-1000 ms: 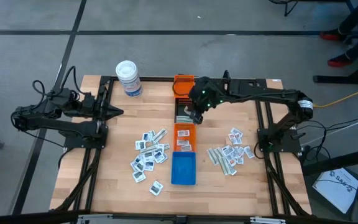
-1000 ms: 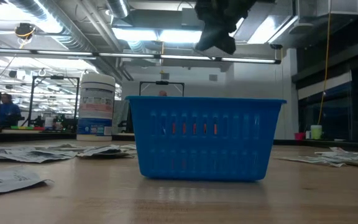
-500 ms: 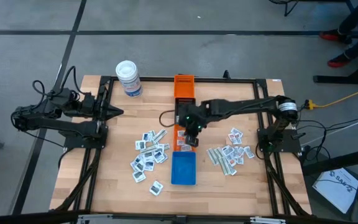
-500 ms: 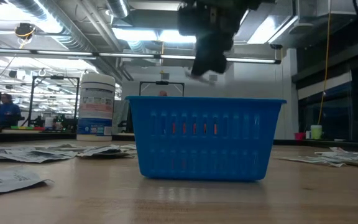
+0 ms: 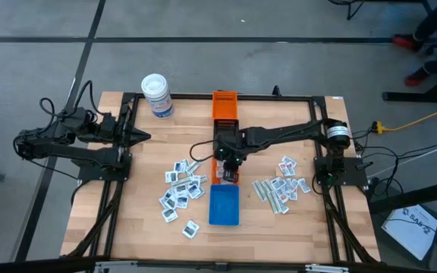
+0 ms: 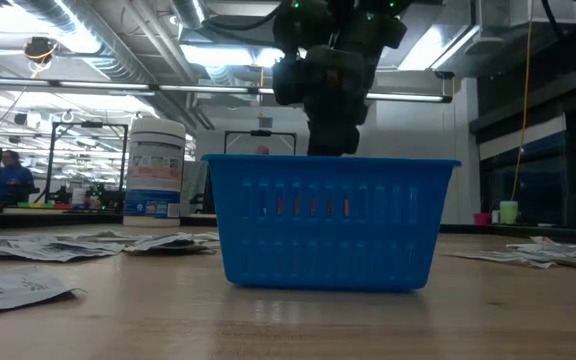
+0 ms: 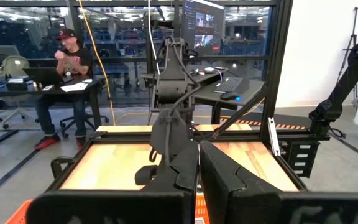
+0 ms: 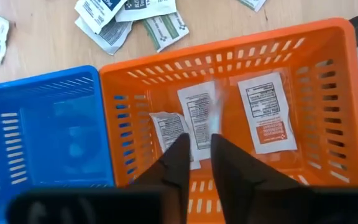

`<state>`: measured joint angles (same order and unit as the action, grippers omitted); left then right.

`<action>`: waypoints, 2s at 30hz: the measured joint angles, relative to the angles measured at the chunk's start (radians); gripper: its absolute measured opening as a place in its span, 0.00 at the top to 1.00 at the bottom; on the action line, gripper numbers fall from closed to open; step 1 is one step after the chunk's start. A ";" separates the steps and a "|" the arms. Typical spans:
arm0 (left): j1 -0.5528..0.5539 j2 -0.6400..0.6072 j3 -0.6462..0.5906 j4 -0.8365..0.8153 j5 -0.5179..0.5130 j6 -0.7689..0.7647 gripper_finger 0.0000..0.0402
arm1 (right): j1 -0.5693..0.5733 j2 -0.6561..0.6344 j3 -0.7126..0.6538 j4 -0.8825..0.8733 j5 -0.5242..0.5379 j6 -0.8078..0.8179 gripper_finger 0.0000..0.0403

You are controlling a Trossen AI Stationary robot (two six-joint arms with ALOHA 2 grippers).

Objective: Pick & Place First Aid Supplies
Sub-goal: Put the green bandage into the black bin

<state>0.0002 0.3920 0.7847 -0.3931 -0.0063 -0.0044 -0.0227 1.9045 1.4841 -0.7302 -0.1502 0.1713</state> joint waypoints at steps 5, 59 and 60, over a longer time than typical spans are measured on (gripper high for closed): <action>0.000 0.000 0.000 0.000 0.000 0.000 0.98 | 0.000 0.000 0.000 0.003 -0.001 0.122 0.63; 0.000 0.000 0.000 0.000 0.000 0.000 0.98 | 0.486 -0.212 -0.444 -0.111 0.076 1.174 0.45; 0.000 0.000 0.000 0.000 0.000 0.000 0.98 | 0.486 -0.212 -0.444 -0.112 0.083 1.175 0.45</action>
<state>-0.0002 0.3916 0.7845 -0.3929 -0.0065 -0.0042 0.4633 1.6924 1.0401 -0.8421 -0.0671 1.3468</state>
